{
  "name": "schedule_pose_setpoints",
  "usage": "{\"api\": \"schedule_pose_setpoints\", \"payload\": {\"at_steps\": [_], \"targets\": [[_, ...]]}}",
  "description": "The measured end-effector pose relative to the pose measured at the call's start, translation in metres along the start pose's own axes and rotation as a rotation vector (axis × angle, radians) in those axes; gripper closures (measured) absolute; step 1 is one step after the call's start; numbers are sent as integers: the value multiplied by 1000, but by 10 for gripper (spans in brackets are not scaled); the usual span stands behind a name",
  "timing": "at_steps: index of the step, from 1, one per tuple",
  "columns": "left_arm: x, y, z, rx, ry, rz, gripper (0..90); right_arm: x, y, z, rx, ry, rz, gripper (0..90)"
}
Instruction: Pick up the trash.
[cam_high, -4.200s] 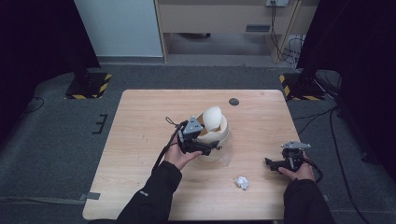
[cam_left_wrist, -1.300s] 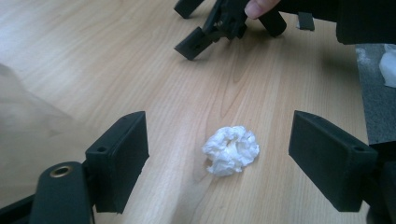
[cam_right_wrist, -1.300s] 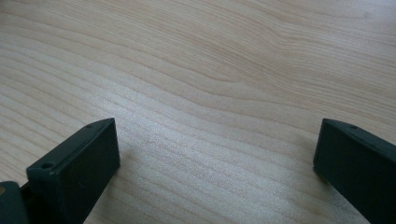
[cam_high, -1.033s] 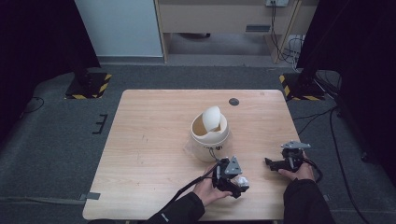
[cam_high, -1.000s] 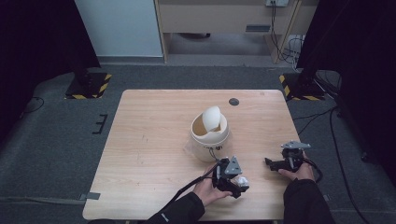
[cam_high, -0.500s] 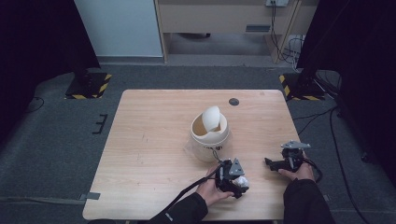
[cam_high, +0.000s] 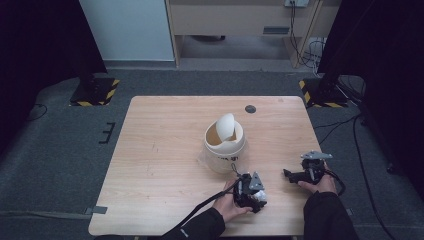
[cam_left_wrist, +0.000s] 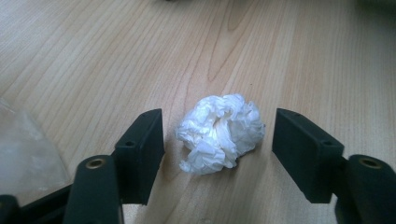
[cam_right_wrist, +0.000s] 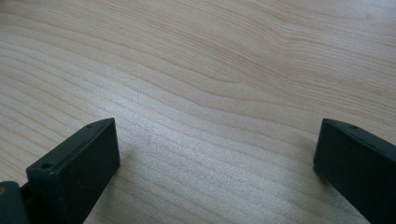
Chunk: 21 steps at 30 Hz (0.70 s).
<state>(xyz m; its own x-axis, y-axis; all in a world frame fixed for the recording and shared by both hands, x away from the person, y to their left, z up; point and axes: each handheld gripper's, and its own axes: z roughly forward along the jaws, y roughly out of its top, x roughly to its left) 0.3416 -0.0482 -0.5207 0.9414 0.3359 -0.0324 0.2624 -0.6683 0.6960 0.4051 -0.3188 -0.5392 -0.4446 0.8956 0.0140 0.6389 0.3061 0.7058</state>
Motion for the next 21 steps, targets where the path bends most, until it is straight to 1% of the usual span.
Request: {"api": "schedule_pose_setpoints", "payload": {"at_steps": [5,7,8,9,13,14,15,16,17,19,21], "targets": [[-1,0,1,21,5,0,420,0,0,0,0,0,0,7],[-2,0,2,22,6,0,444,0,0,0,0,0,0,7],[-2,0,2,26,5,-1,444,0,0,0,0,0,0,7],[-3,0,3,32,7,2,469,0,0,0,0,0,0,7],[-4,1,3,31,13,2,517,0,0,0,0,0,0,7],[-4,1,3,31,14,2,517,0,0,0,0,0,0,7],[-4,1,2,33,15,6,544,0,0,0,0,0,0,7],[-4,1,2,34,15,6,544,0,0,0,0,0,0,7],[-4,1,2,37,17,7,571,0,0,0,0,-1,0,7],[-4,1,1,38,18,7,600,0,0,0,0,-1,0,7],[-5,1,1,35,19,6,607,0,0,0,0,-1,0,7]]}}
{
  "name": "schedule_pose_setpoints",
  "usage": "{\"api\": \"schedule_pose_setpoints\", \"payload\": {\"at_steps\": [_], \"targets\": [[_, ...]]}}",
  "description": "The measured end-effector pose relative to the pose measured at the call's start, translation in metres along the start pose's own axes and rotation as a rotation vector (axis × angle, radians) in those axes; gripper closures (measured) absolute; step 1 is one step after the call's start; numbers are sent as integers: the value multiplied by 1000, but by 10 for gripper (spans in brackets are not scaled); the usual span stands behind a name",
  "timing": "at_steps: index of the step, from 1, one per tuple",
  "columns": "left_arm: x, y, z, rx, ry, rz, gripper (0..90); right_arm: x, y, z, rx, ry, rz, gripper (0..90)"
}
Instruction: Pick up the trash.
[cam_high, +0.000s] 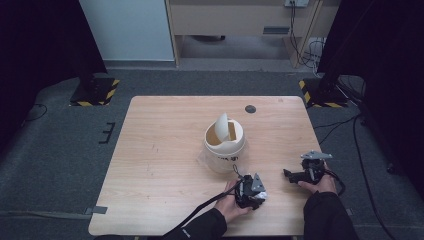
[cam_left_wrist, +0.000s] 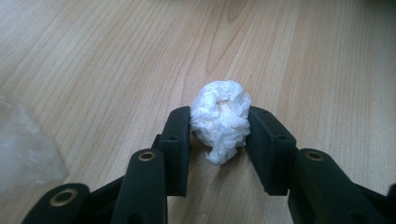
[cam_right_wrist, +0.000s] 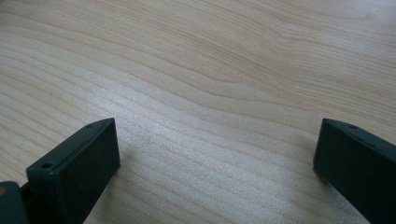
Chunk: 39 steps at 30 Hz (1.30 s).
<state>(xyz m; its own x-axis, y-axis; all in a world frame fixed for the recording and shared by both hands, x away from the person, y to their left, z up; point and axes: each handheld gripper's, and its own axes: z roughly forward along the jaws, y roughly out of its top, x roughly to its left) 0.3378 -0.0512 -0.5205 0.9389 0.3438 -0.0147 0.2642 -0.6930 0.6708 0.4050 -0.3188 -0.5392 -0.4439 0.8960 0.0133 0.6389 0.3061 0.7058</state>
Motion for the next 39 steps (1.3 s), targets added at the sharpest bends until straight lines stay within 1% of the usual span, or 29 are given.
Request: {"api": "schedule_pose_setpoints", "payload": {"at_steps": [2,8,11,12,17,21,25,26,27,29,31,32,33,34,37,39], "targets": [[0,0,-1,-3,3,2,629,0,0,0,0,0,0,7],[0,2,-6,-23,0,-5,642,0,0,0,0,0,0,7],[1,3,-13,-47,0,-8,642,0,0,0,0,0,0,7],[1,3,-13,-47,0,-8,641,0,0,0,0,0,0,7],[1,4,-24,-75,-3,-15,640,0,0,0,0,0,0,7],[1,5,-30,-103,-4,-21,640,0,0,0,-1,1,3,7],[1,6,-37,-125,-13,-23,640,0,0,0,-2,0,0,7],[1,6,-38,-133,-14,-29,639,0,0,0,-2,0,0,7],[0,6,-42,-140,-14,-25,639,0,0,0,0,1,4,7],[0,7,-43,-145,-16,-26,639,0,0,0,-2,0,0,7],[1,7,-48,-156,-18,-26,640,0,0,0,-2,0,0,7],[2,8,-54,-173,-20,-30,640,0,0,0,-2,1,1,7],[2,8,-54,-173,-20,-30,640,0,0,0,-2,1,1,7],[3,9,-60,-184,-18,-29,640,0,0,0,-2,0,1,7],[6,14,-71,-224,-17,-42,641,0,0,0,-2,1,0,7],[8,18,-82,-247,-4,-34,641,0,0,0,-2,1,0,7]]}}
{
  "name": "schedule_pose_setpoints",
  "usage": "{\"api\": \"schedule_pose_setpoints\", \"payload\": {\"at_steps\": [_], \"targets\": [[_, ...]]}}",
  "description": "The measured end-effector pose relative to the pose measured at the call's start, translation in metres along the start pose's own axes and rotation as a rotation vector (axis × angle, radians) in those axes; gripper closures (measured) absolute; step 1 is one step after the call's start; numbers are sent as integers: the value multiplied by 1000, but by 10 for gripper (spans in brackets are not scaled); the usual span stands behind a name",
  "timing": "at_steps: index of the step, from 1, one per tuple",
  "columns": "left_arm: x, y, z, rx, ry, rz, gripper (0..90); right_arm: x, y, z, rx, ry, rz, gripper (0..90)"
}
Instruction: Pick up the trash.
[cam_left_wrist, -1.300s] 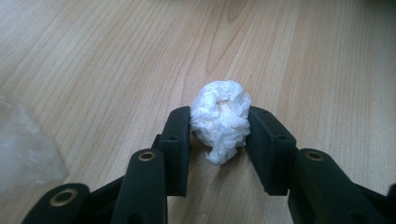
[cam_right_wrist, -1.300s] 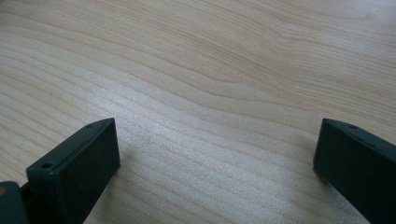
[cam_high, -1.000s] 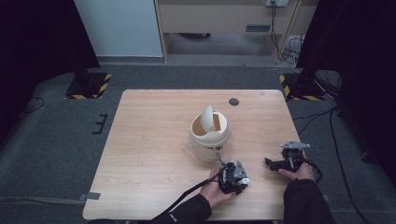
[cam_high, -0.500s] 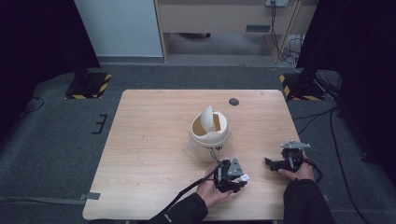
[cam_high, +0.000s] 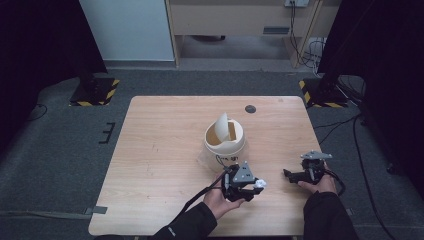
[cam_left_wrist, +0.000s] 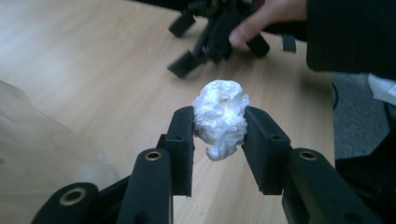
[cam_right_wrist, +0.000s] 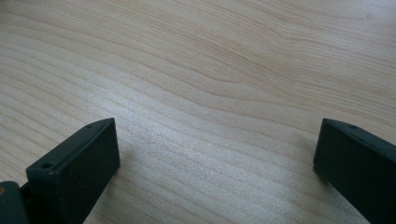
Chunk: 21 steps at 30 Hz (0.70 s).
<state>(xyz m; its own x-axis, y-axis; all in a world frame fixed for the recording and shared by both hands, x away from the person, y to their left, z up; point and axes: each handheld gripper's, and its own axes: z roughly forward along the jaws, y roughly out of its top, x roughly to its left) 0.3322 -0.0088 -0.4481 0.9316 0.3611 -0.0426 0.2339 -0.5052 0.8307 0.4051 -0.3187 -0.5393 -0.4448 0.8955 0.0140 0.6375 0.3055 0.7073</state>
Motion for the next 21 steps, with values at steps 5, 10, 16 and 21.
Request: {"api": "schedule_pose_setpoints", "payload": {"at_steps": [5,10,16,21], "targets": [[5,12,-28,-74,23,1,641,0,0,0,1,0,2,7],[9,18,-57,-164,33,-10,640,0,0,0,0,0,0,7],[16,17,-87,-221,47,-26,639,0,0,0,0,0,0,7],[30,14,-116,-288,88,-64,639,0,0,0,2,-1,0,7]]}}
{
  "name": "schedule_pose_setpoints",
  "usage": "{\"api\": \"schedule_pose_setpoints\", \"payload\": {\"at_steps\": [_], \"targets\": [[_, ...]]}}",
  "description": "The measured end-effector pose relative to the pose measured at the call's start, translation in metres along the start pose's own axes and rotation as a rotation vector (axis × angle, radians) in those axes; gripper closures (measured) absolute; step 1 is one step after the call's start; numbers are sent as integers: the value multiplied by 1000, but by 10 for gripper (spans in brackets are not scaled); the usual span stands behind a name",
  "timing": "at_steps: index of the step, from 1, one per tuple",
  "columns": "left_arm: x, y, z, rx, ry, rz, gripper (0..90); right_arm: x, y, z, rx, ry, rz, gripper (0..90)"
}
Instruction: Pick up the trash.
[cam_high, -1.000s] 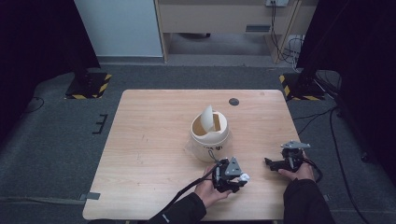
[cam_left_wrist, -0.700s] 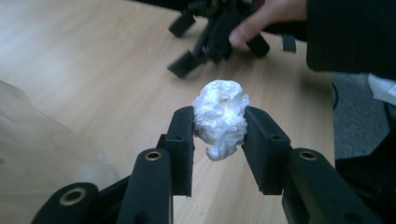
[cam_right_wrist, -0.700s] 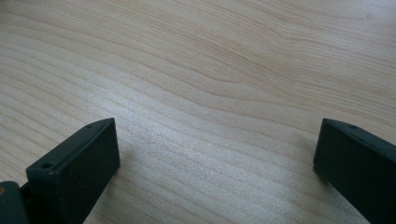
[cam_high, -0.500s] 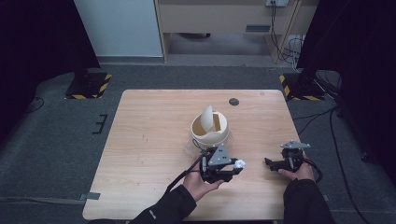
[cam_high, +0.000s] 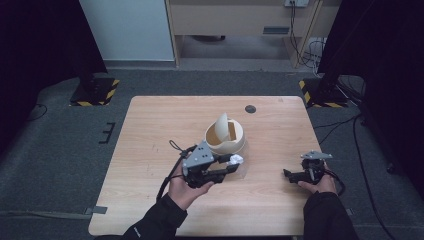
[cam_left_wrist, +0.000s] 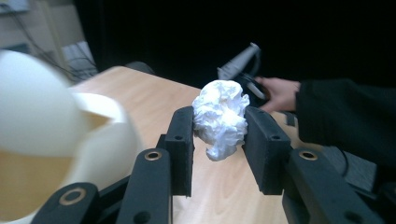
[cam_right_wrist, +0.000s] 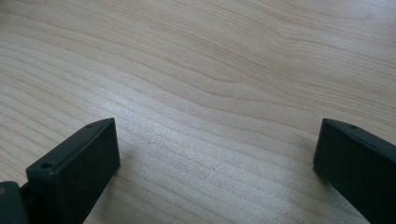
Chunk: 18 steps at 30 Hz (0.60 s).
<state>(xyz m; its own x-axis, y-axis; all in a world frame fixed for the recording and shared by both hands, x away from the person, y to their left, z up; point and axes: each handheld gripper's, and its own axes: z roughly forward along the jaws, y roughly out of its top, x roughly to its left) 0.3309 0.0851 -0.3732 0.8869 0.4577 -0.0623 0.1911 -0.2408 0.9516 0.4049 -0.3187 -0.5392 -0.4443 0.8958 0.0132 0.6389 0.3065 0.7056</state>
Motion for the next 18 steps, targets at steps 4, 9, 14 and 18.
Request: {"api": "schedule_pose_setpoints", "payload": {"at_steps": [4,9,14,18], "targets": [[15,6,-16,-49,42,-22,637,0,0,0,0,0,0,7],[31,10,-33,-98,89,-41,636,0,0,0,0,1,0,7],[42,11,-47,-128,133,-51,636,0,0,0,0,1,0,7],[51,11,-55,-144,163,-60,639,0,0,0,0,1,-1,7]]}}
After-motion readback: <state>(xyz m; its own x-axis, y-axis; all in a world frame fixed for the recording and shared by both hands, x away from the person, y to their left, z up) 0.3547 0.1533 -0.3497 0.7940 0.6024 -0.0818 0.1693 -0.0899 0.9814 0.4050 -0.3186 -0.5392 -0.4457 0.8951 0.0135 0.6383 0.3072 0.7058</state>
